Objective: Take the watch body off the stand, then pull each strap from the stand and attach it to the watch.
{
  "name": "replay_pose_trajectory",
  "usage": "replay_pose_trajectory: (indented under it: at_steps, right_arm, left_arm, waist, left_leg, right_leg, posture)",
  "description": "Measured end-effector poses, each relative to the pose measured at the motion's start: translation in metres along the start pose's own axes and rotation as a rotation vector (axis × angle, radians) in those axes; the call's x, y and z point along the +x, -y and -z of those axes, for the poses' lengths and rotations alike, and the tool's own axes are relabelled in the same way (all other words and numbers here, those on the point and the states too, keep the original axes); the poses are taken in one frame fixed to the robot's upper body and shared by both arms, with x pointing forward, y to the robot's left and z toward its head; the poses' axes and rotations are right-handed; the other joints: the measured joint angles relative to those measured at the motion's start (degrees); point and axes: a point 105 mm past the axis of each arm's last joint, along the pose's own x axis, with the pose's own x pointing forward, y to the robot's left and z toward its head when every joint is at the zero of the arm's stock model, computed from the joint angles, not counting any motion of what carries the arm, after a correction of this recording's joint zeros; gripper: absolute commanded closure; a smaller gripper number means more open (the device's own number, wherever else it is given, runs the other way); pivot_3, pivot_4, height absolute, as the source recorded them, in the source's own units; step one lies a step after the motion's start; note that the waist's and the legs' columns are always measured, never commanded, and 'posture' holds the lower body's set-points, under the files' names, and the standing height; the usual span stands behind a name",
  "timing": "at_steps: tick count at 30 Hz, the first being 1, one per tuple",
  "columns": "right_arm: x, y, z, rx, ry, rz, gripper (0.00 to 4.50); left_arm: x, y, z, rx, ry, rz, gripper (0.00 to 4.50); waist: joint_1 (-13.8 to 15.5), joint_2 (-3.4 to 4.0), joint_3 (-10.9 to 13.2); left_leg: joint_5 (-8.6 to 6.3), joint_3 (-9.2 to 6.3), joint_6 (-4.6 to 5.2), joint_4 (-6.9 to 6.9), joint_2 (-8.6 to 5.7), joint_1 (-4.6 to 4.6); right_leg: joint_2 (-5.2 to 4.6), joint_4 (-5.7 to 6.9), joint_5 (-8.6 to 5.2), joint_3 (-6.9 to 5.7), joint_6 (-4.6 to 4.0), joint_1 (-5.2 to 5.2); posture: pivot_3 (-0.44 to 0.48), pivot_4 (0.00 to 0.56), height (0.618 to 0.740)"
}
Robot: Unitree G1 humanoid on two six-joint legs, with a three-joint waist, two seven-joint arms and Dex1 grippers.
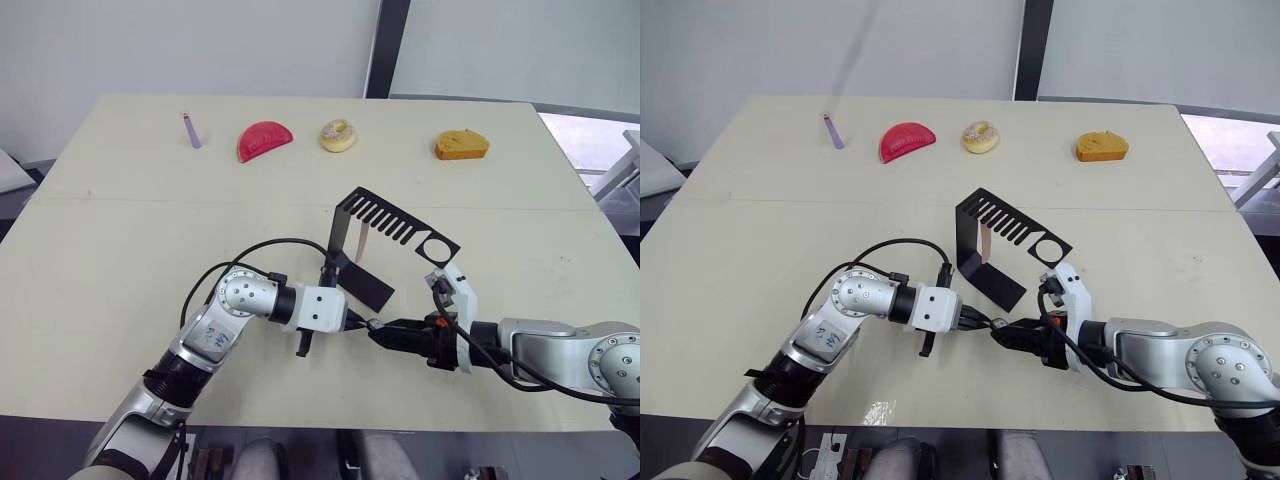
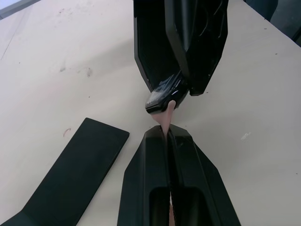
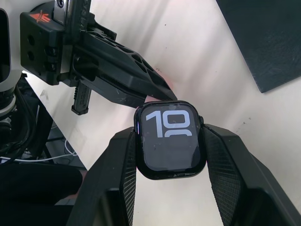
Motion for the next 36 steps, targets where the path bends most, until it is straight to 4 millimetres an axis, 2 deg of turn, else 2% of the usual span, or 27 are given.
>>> replay_pose_trajectory:
  at_steps: [2,4,7,8,12,18,21,29,36]
  right_arm:
    - [0.003,-0.012,0.002,-0.024,-0.002,-0.051,2.90]
    - [0.003,-0.019,0.004,-0.041,-0.008,-0.079,2.90]
    - [0.001,-0.018,0.009,-0.048,-0.020,-0.073,2.90]
    - [0.000,-0.017,0.009,-0.053,-0.022,-0.068,2.90]
    - [-0.011,-0.018,0.005,-0.268,-0.023,-0.015,2.90]
    - [-0.017,-0.023,0.008,-0.533,0.001,-0.001,2.90]
    - [-0.020,-0.024,0.006,-0.686,0.030,0.011,2.90]
    - [-0.024,-0.022,0.004,-1.045,0.095,0.029,2.90]
    - [-0.023,-0.020,0.007,-1.119,0.116,0.009,2.90]
  left_arm:
    - [0.000,0.002,-0.003,-0.016,0.013,0.014,3.07]
    - [-0.005,0.004,-0.007,-0.003,0.014,0.029,2.02]
    - [-0.030,0.009,0.000,-0.043,-0.039,0.034,0.43]
    - [-0.034,0.009,0.002,-0.051,-0.049,0.034,0.04]
    - [-0.064,0.017,-0.001,-0.175,-0.030,0.056,0.04]
    - [-0.084,0.029,-0.024,-0.342,0.124,0.129,0.04]
    - [-0.087,0.028,-0.029,-0.367,0.157,0.127,0.04]
    - [-0.086,0.024,-0.026,-0.324,0.136,0.102,0.04]
    - [-0.086,0.020,-0.022,-0.327,0.134,0.085,0.04]
  waist:
    - [-0.03,0.00,0.00]
    - [-0.07,0.00,0.00]
    - [-0.26,0.01,0.00]
    - [-0.22,0.01,0.00]
    - [-0.06,0.01,0.00]
    - [0.06,0.00,0.00]
    - [0.07,-0.01,-0.01]
    - [0.05,-0.01,-0.01]
    - [0.00,-0.02,0.00]
  left_leg:
    - [0.00,-0.01,0.00,-0.01,0.01,0.00]
    - [0.00,-0.01,0.00,-0.02,0.02,0.01]
    - [0.00,0.00,-0.01,0.00,0.03,0.01]
    - [0.00,-0.01,-0.01,0.00,0.03,0.01]
    - [-0.01,-0.06,0.00,0.00,0.03,-0.02]
    - [-0.01,-0.09,0.00,0.08,0.02,-0.06]
    - [-0.02,-0.09,-0.01,0.10,0.00,-0.05]
    - [-0.02,-0.02,-0.03,0.15,-0.01,0.00]
    - [-0.04,0.00,-0.03,0.27,0.00,0.01]
  right_leg:
    - [0.00,0.01,0.00,-0.01,0.00,0.00]
    - [0.01,0.01,0.00,-0.01,0.00,0.00]
    - [0.00,0.04,-0.01,0.00,-0.01,-0.01]
    - [0.00,0.04,-0.01,-0.01,-0.01,-0.01]
    - [-0.01,-0.02,-0.01,-0.05,-0.01,-0.01]
    - [-0.01,-0.04,-0.01,-0.08,0.00,0.01]
    - [0.01,-0.03,-0.02,-0.08,0.01,0.02]
    - [0.06,0.00,-0.02,-0.05,-0.01,0.02]
    - [0.09,0.08,-0.03,-0.04,-0.02,0.02]
  posture:
    - [0.000,0.150,0.737]
    - [0.000,0.150,0.737]
    - [0.000,0.150,0.737]
    - [0.000,0.150,0.737]
    - [0.000,0.150,0.737]
    - [0.000,0.150,0.737]
    - [0.000,0.150,0.737]
    - [0.000,0.150,0.737]
    - [0.000,0.150,0.737]
